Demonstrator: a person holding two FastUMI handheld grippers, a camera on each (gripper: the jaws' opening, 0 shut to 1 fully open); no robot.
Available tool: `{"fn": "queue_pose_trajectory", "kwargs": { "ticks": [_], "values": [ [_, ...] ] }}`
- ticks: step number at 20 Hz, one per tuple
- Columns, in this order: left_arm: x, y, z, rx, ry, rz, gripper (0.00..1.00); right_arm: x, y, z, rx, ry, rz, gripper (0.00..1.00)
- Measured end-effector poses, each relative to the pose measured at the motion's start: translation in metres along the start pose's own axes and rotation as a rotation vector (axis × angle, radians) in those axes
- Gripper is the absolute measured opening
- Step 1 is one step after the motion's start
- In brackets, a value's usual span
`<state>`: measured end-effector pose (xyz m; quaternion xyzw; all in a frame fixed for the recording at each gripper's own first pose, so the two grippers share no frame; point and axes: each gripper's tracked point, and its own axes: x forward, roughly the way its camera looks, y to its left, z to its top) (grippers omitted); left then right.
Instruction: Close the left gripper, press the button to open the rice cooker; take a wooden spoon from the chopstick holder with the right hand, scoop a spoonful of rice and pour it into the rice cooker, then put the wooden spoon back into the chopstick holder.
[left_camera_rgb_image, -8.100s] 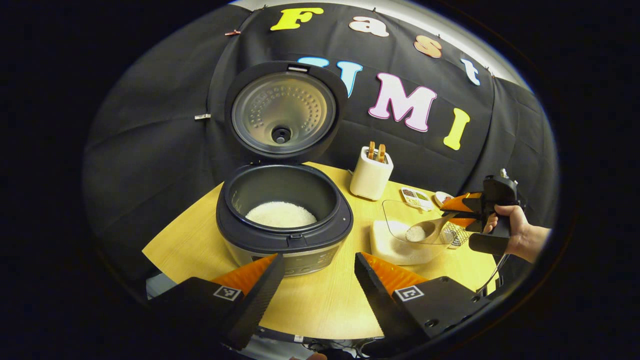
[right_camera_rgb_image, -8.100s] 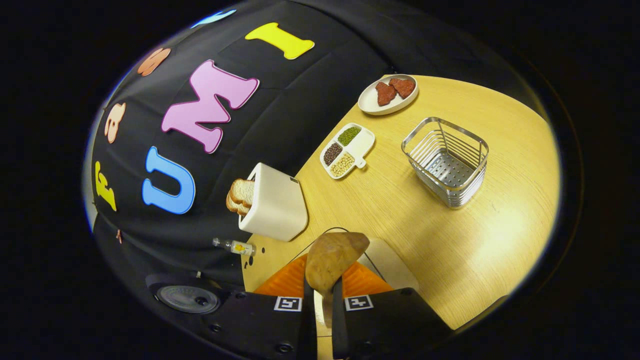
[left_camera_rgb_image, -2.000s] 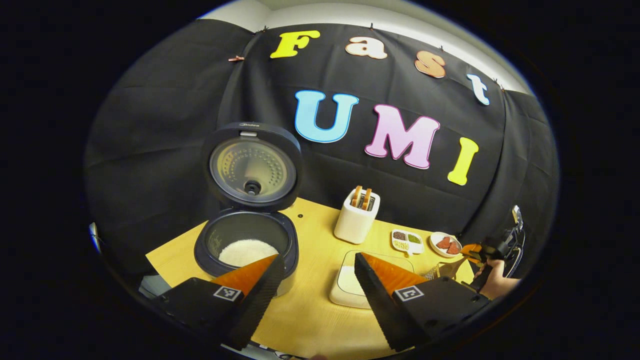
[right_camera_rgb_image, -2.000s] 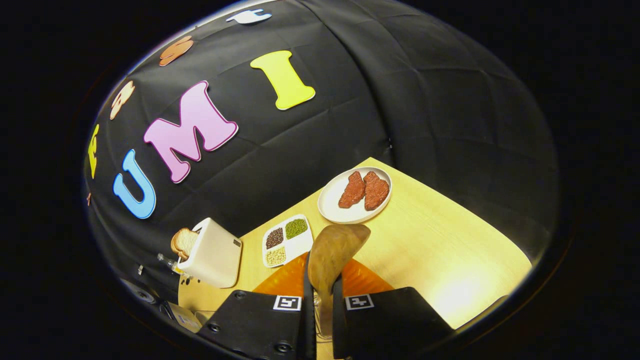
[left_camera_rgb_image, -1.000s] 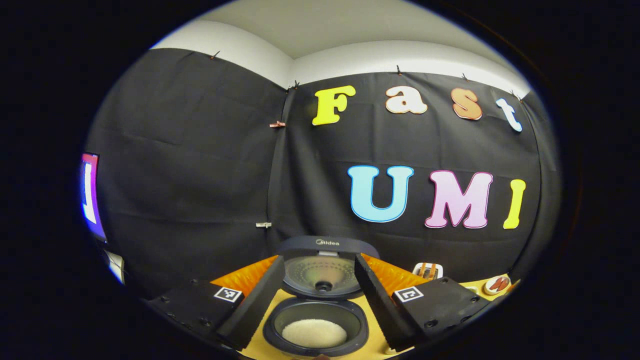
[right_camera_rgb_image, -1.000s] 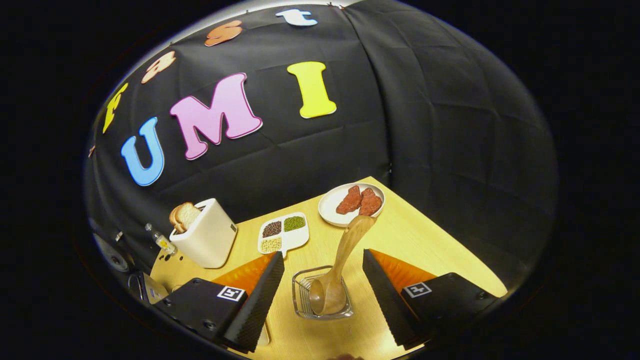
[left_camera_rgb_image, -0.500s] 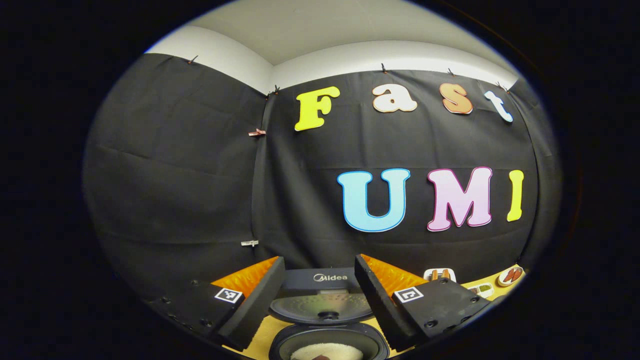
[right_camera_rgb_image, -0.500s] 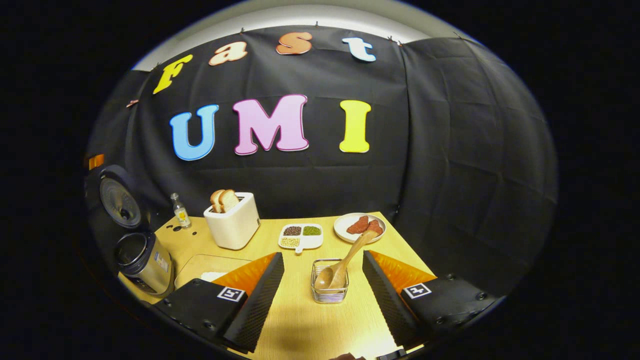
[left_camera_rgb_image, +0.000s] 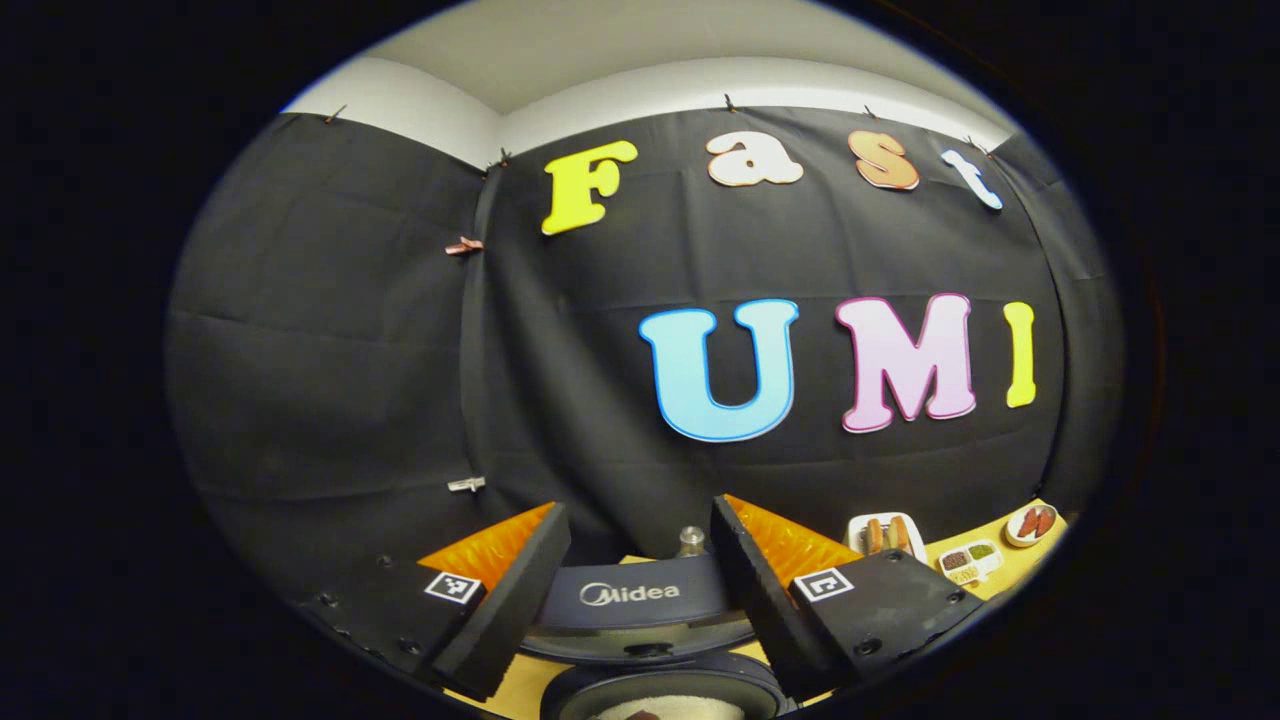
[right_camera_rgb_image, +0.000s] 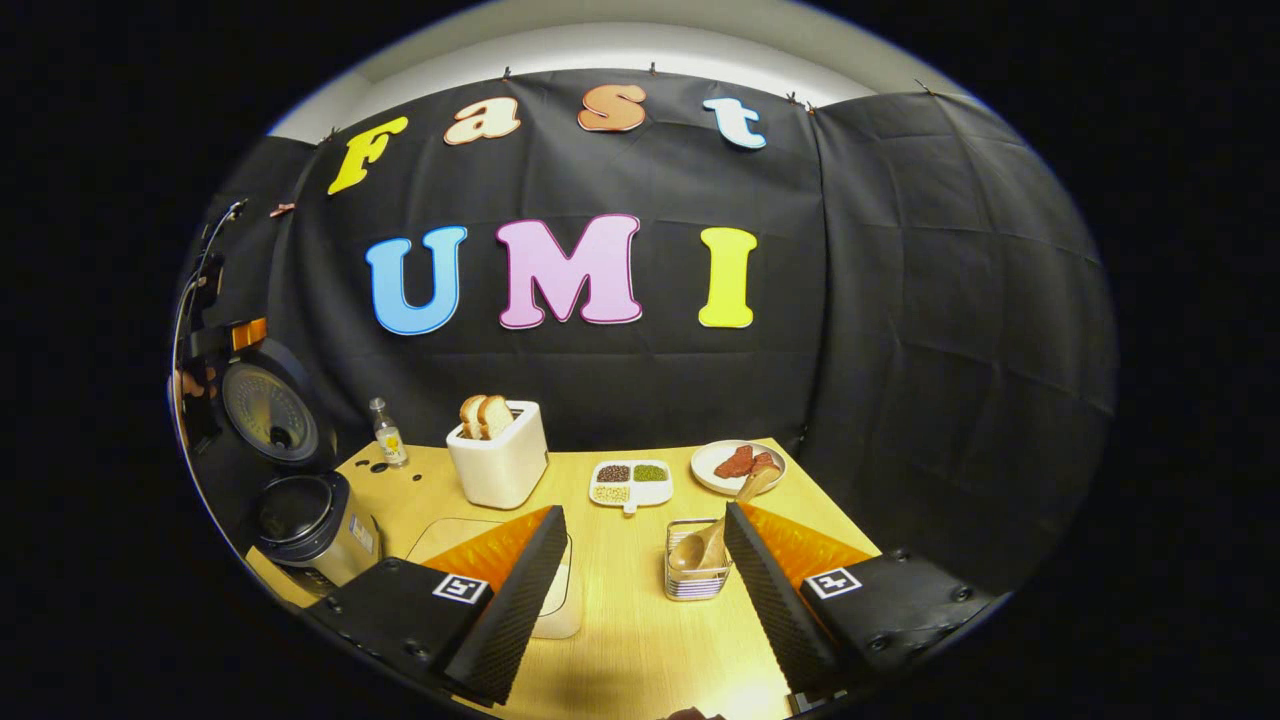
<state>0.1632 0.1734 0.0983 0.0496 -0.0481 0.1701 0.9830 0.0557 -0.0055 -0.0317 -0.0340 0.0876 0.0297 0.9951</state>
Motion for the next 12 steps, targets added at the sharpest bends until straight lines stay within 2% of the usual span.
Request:
{"fn": "queue_pose_trajectory", "kwargs": {
  "ticks": [7,12],
  "values": [
    [-0.070,-0.015,-0.041,-0.073,0.231,-0.009,0.99,0.004,0.014,-0.009,0.010,0.021,0.057,0.99],
    [-0.124,-0.026,-0.098,-0.106,0.387,0.004,0.99,-0.001,0.026,-0.022,0.003,0.058,0.127,0.99]
  ]
}}
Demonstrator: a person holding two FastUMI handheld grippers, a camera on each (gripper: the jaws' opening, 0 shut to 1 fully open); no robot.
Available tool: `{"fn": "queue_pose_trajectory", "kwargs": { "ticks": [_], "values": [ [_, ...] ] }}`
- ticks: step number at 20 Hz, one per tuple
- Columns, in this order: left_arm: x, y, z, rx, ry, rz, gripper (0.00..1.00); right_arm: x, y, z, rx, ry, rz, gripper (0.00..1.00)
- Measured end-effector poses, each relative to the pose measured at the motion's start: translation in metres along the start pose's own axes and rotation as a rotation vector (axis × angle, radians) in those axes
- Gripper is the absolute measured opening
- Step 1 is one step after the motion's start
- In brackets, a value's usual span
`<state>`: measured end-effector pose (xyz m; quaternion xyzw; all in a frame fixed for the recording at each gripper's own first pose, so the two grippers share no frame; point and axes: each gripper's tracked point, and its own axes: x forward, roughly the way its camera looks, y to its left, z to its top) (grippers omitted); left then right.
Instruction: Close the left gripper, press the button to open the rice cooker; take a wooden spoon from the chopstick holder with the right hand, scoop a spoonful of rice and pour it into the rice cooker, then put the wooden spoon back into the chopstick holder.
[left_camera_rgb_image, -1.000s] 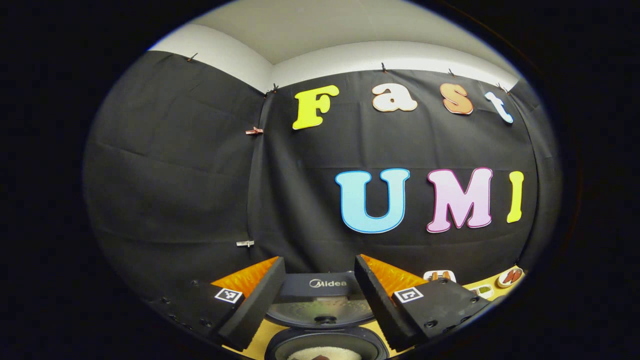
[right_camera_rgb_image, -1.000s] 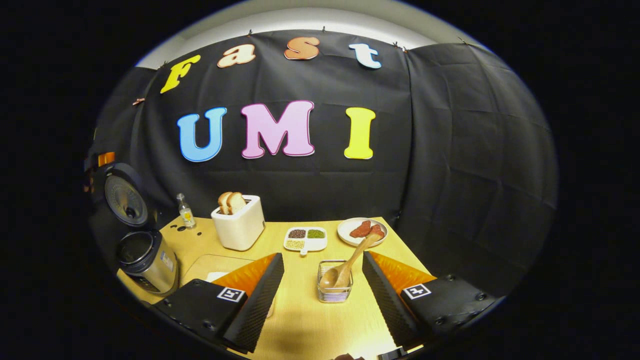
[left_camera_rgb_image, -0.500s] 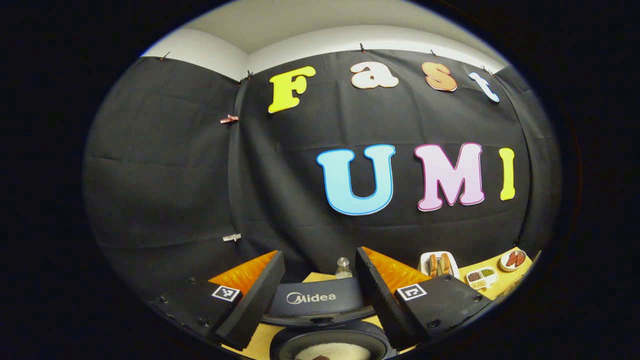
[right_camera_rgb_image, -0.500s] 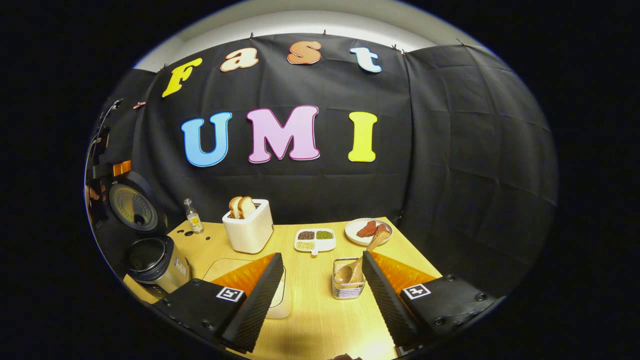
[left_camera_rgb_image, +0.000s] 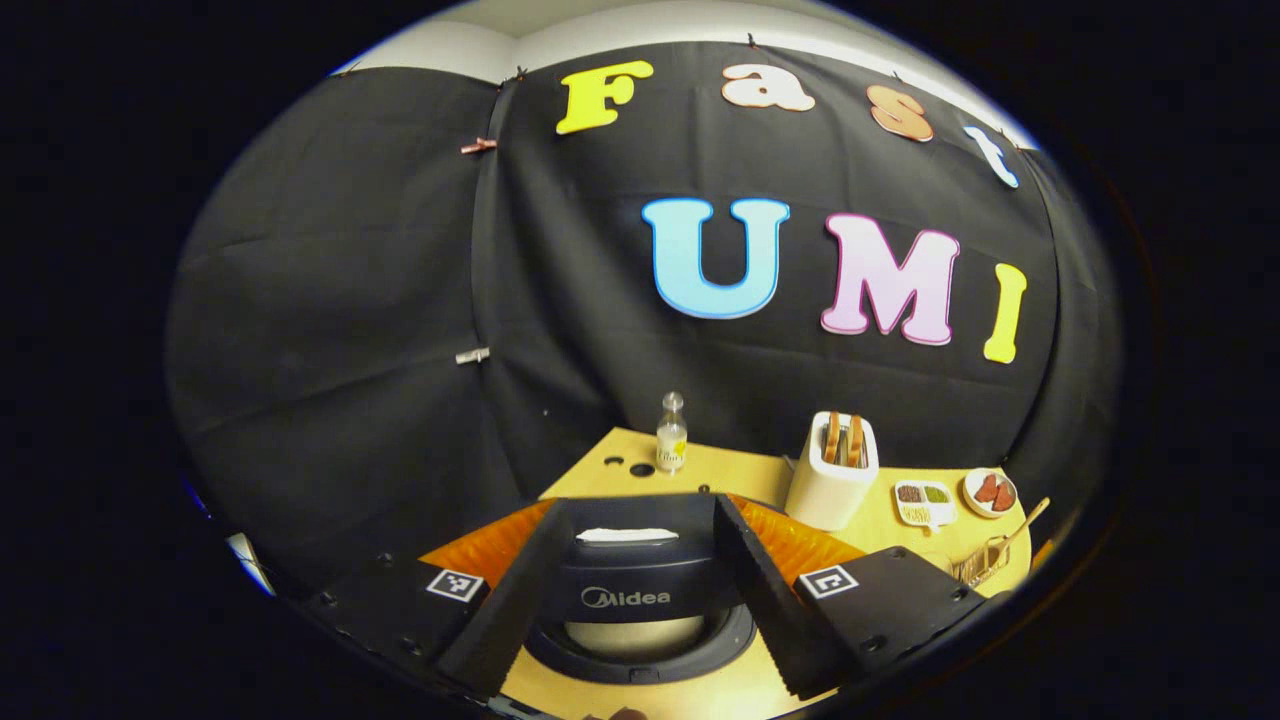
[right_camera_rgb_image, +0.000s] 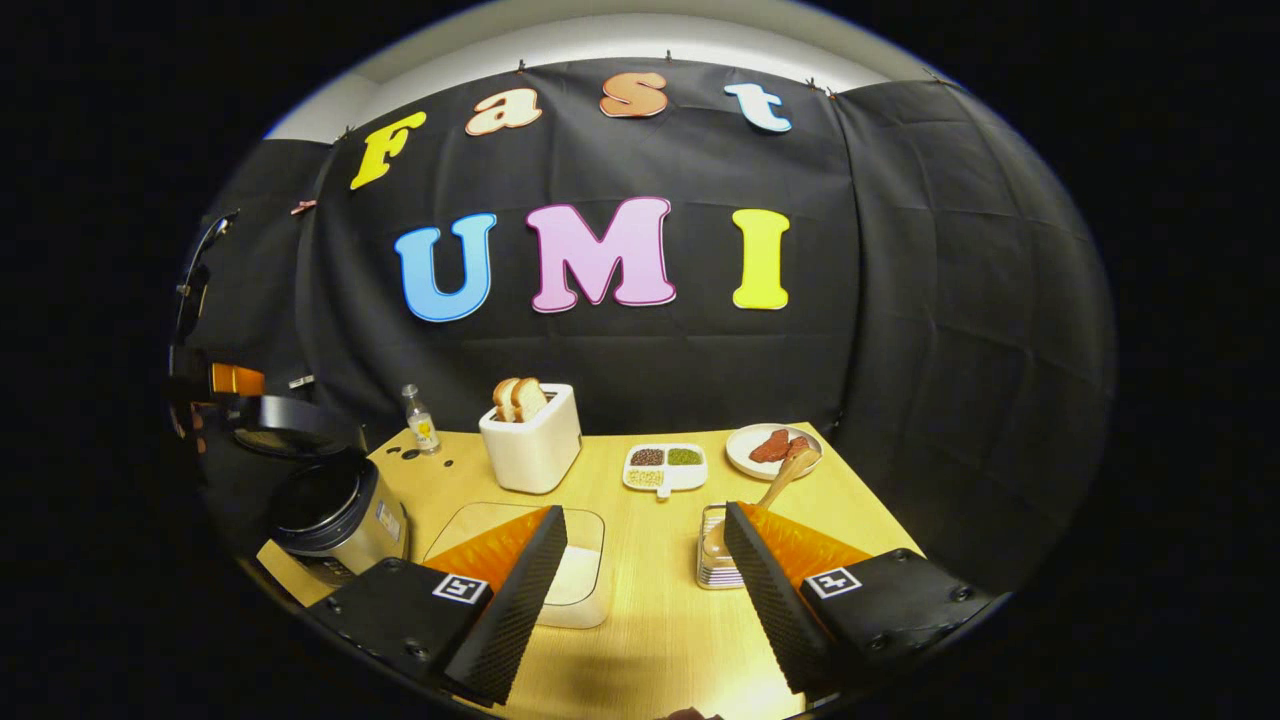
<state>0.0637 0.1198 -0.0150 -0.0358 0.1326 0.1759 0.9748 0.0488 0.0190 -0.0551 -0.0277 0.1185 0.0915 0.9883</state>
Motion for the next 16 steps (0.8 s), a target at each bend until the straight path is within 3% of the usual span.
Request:
{"fn": "queue_pose_trajectory", "kwargs": {
  "ticks": [10,16],
  "values": [
    [0.004,-0.005,-0.121,0.029,0.144,-0.007,1.00,-0.011,-0.003,-0.023,-0.075,0.080,0.014,0.99],
    [0.006,-0.005,-0.127,0.051,0.094,-0.035,1.00,-0.017,0.013,-0.036,-0.094,0.128,0.007,0.99]
  ]
}}
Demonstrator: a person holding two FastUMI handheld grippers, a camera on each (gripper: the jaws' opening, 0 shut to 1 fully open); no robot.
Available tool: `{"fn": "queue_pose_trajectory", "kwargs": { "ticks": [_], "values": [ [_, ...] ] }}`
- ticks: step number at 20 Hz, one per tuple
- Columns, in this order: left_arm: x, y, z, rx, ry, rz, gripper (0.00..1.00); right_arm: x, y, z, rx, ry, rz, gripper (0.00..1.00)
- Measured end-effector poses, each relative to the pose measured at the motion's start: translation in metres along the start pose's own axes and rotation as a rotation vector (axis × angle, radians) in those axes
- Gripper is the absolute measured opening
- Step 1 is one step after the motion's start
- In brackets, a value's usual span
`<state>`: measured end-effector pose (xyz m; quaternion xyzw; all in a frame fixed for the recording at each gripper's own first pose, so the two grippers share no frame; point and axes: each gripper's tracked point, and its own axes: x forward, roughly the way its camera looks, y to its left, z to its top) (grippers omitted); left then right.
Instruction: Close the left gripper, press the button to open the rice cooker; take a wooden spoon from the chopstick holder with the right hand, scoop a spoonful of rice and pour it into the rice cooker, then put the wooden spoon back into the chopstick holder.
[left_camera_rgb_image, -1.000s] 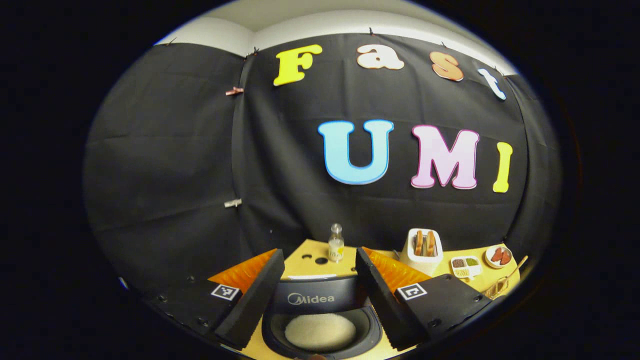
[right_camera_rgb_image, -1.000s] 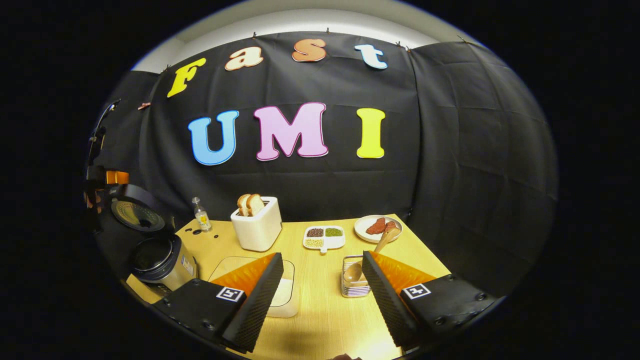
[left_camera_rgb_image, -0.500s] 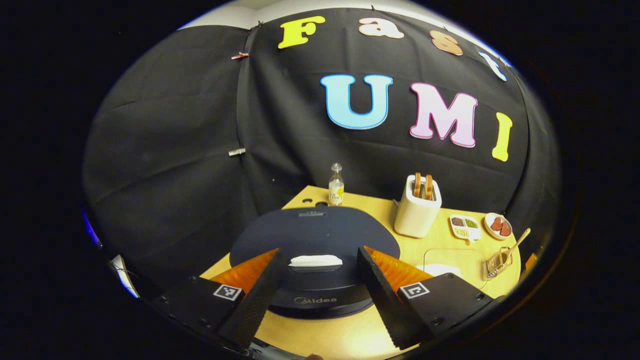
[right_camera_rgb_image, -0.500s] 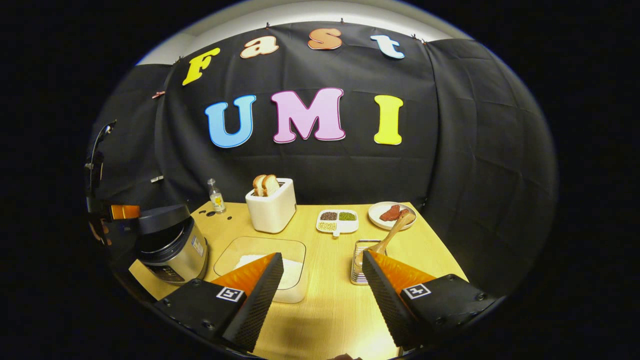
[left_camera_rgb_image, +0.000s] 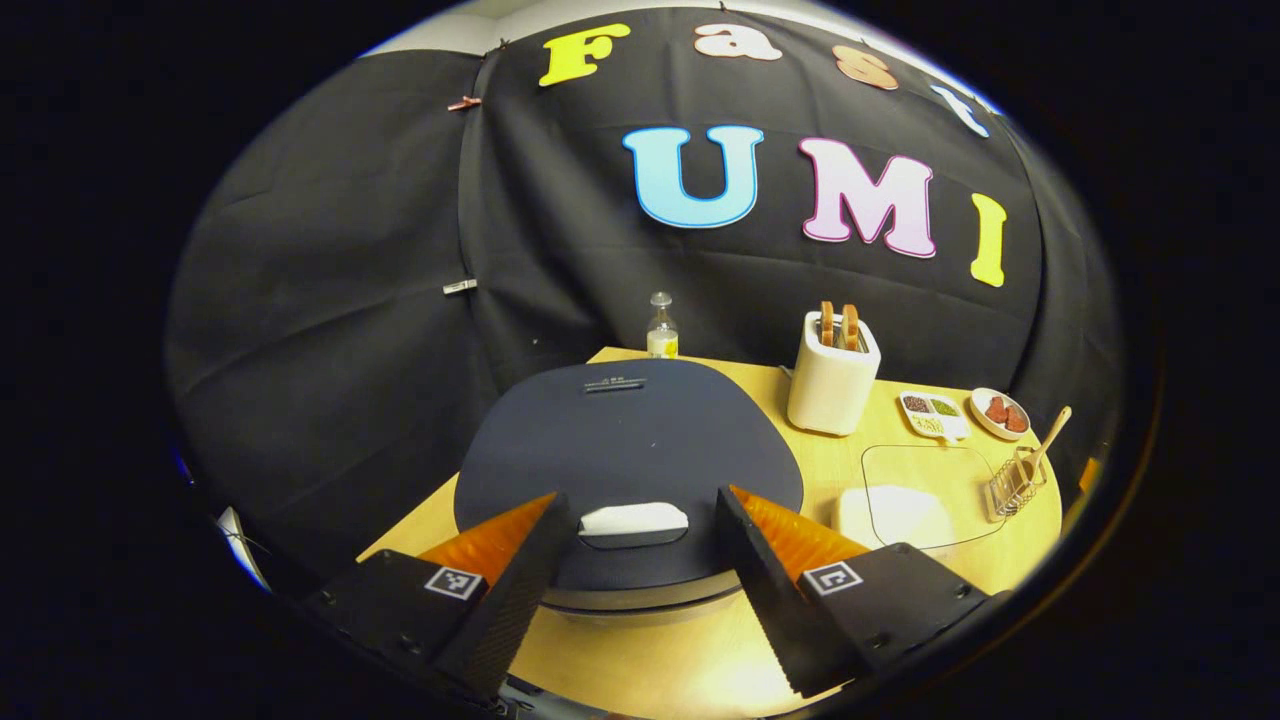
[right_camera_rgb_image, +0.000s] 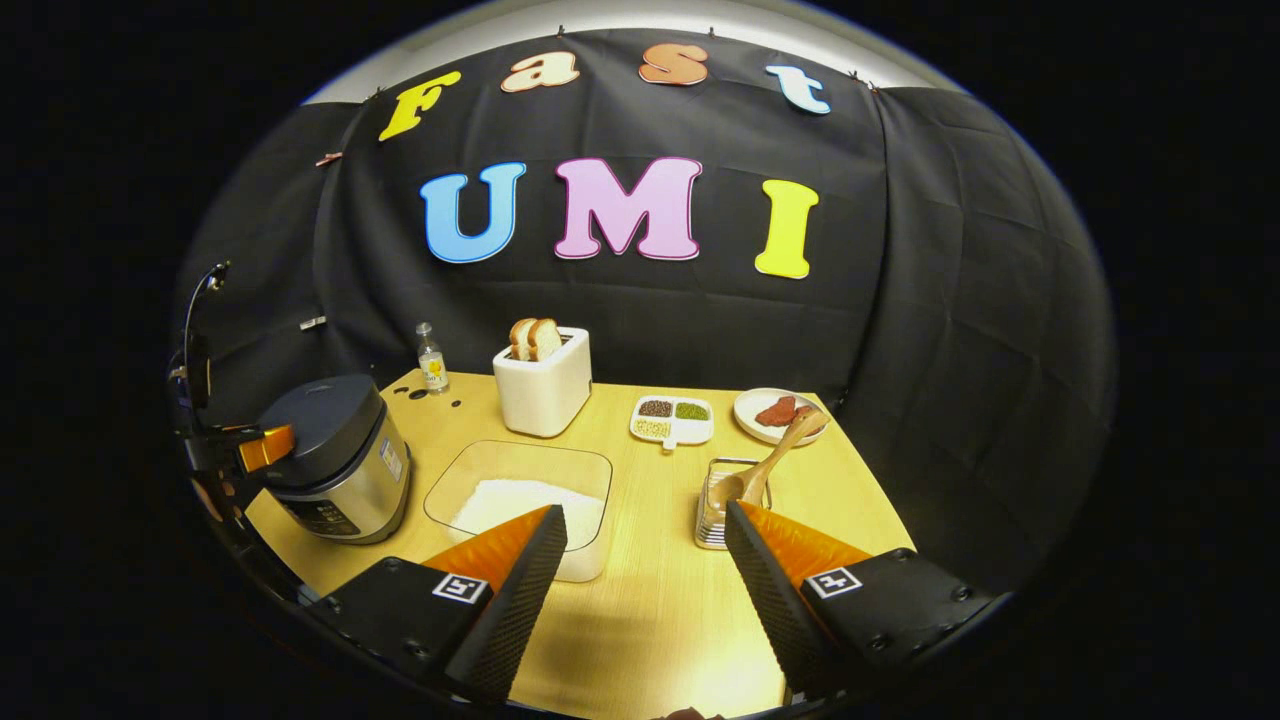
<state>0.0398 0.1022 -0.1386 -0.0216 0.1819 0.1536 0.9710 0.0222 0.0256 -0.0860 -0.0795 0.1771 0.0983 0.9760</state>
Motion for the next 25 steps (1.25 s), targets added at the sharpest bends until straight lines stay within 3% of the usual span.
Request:
{"fn": "queue_pose_trajectory", "kwargs": {
  "ticks": [8,15,20,25],
  "values": [
    [-0.001,-0.001,0.004,0.026,-0.040,-0.059,1.00,-0.023,-0.002,0.006,0.023,-0.053,-0.042,0.99],
    [-0.072,-0.040,0.079,0.014,-0.306,-0.145,0.96,-0.036,-0.046,0.057,0.060,-0.233,-0.116,0.99],
    [-0.119,-0.096,0.092,-0.061,-0.371,-0.227,0.96,-0.063,-0.061,0.081,0.057,-0.332,-0.090,0.99],
    [-0.146,-0.131,0.071,-0.039,-0.354,-0.262,0.96,-0.072,-0.072,0.049,0.086,-0.270,-0.047,0.99]
  ]
}}
